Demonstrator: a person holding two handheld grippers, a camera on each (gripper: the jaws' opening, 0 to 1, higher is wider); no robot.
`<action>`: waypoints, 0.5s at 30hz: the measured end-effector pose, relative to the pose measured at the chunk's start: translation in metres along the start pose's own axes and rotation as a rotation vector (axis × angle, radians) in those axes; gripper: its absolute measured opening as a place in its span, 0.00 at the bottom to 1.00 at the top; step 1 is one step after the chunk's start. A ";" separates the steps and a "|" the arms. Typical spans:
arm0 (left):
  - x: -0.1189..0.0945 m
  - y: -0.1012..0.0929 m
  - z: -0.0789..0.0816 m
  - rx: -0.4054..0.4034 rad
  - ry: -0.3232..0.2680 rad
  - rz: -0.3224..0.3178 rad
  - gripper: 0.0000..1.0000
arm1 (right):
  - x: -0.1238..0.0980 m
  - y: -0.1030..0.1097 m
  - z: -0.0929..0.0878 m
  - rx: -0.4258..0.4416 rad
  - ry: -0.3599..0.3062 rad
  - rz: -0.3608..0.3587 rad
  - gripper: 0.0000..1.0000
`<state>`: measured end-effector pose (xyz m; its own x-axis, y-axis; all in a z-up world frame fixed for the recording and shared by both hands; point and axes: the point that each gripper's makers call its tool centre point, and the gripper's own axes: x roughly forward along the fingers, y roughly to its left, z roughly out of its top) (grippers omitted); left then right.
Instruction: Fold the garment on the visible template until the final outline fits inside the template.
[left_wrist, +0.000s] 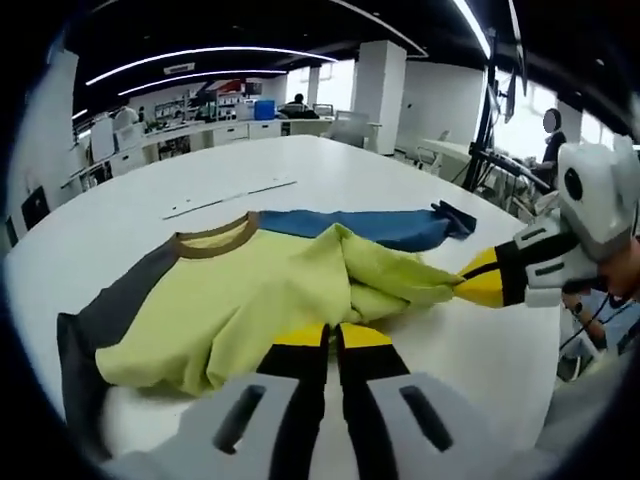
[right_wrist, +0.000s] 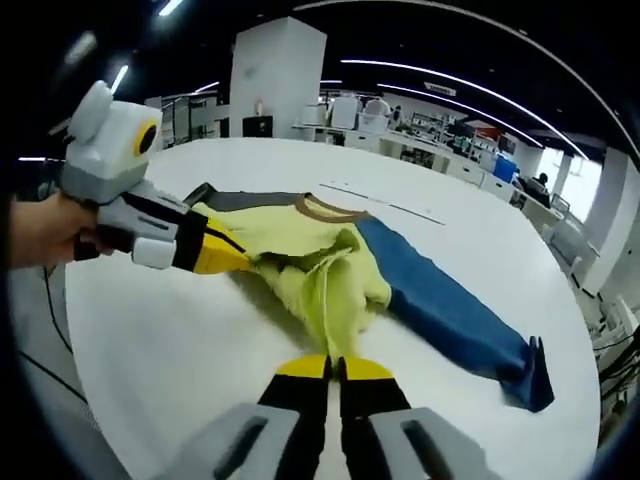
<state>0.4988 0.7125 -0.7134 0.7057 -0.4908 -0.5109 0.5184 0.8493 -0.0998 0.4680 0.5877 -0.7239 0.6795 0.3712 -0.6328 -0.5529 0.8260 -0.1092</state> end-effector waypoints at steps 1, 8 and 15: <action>-0.003 0.002 0.001 -0.007 -0.004 0.002 0.01 | -0.002 -0.001 0.001 0.001 -0.001 0.000 0.00; -0.032 0.014 0.009 -0.044 -0.040 0.020 0.00 | -0.023 -0.010 0.014 -0.017 -0.033 0.000 0.00; -0.062 0.024 0.014 -0.049 -0.070 0.034 0.00 | -0.042 -0.026 0.033 -0.021 -0.076 -0.021 0.00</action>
<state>0.4743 0.7609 -0.6720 0.7551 -0.4728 -0.4542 0.4711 0.8731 -0.1258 0.4693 0.5644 -0.6692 0.7255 0.3857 -0.5700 -0.5475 0.8253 -0.1384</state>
